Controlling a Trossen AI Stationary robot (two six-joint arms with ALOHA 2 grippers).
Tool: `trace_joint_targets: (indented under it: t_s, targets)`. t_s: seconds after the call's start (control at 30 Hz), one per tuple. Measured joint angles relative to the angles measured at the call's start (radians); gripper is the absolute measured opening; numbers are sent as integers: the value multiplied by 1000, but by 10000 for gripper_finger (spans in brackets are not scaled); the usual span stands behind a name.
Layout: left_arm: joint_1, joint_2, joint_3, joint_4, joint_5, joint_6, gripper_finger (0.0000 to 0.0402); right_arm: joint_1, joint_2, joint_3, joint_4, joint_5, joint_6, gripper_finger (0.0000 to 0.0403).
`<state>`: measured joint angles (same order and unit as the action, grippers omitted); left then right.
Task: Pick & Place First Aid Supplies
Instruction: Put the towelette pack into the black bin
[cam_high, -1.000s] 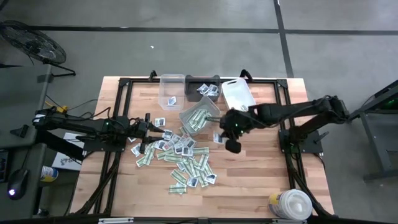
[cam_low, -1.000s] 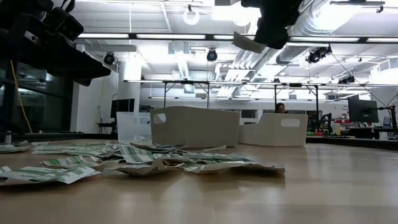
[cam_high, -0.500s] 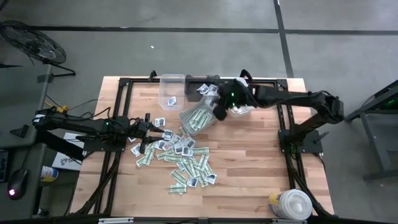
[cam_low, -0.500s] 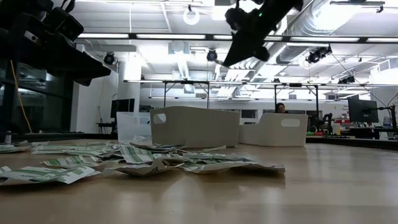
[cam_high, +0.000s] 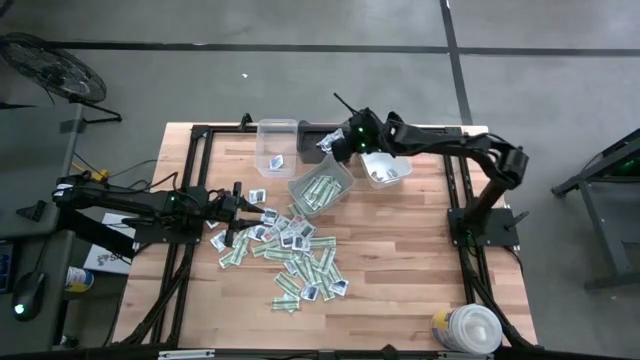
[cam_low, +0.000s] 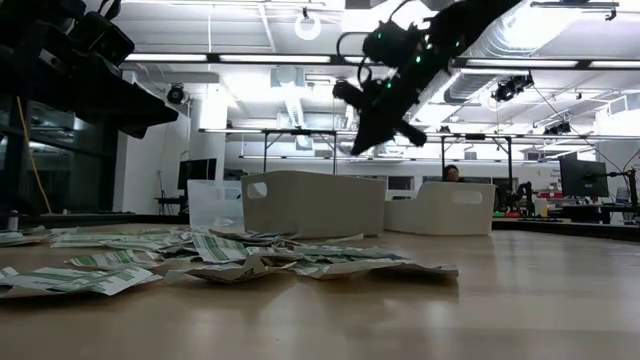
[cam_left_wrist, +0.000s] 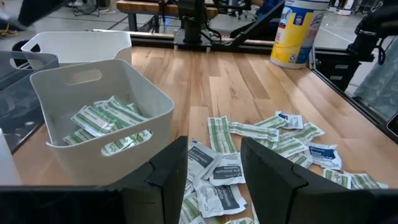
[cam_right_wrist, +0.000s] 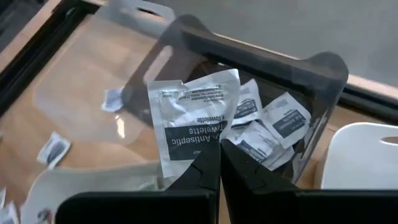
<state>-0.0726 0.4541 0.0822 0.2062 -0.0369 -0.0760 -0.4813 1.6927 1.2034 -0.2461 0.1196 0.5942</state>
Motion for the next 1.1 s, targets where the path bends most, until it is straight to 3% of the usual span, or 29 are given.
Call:
trace_joint_targets:
  t_s: [0.3,0.5,0.73,1.1]
  targets:
    - [0,0,0,0,0,0,149,-45,106,43,33,-60,106,0]
    - [0,0,0,0,0,0,149,-58,161,141,-21,-66,97,0]
    - [0,0,0,0,0,0,149,-62,172,158,-20,-65,78,2]
    - [0,0,0,0,1,0,149,-75,172,157,-20,-66,78,68]
